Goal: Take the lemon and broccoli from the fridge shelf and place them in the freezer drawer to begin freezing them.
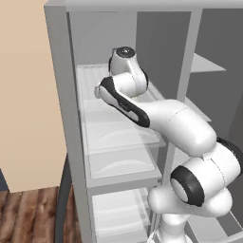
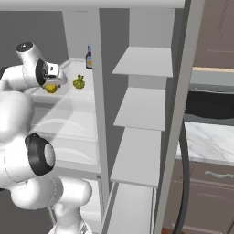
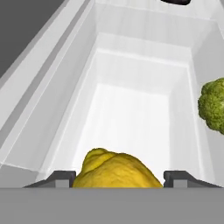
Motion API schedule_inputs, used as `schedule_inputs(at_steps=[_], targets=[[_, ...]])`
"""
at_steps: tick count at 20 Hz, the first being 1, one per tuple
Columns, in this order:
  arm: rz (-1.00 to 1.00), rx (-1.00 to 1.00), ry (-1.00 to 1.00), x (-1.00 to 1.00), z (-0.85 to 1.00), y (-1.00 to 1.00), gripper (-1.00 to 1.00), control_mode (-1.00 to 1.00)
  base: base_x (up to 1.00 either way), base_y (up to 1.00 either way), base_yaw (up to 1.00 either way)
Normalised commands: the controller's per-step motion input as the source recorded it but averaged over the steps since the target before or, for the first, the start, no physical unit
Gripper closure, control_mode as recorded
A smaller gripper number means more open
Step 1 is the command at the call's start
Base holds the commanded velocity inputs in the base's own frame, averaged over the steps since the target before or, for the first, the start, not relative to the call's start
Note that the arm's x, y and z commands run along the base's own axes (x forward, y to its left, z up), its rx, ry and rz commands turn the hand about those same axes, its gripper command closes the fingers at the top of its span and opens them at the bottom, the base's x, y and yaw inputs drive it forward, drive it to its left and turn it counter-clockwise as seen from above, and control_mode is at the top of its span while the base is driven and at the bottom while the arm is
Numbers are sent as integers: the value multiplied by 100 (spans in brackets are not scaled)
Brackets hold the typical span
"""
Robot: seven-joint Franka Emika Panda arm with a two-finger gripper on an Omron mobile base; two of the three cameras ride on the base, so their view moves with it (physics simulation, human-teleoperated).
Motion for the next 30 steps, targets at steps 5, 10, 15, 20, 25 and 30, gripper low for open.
schedule_inputs(at_steps=[5, 10, 15, 20, 25, 30], targets=[[1, 0, -20, -100, 0, -23, 100, -100, 0, 0, 0], [0, 4, -13, -100, 0, -36, 100, -100, 0, 0, 0], [0, 3, 3, -65, -13, -37, 100, -100, 0, 0, 0], [0, 0, 15, -15, -26, -8, 100, -100, 0, 0, 0], [0, 0, 11, -9, -11, 0, 100, 100, -17, -1, 0], [0, 0, 0, 0, 0, 0, 100, 100, -99, -2, -5]])
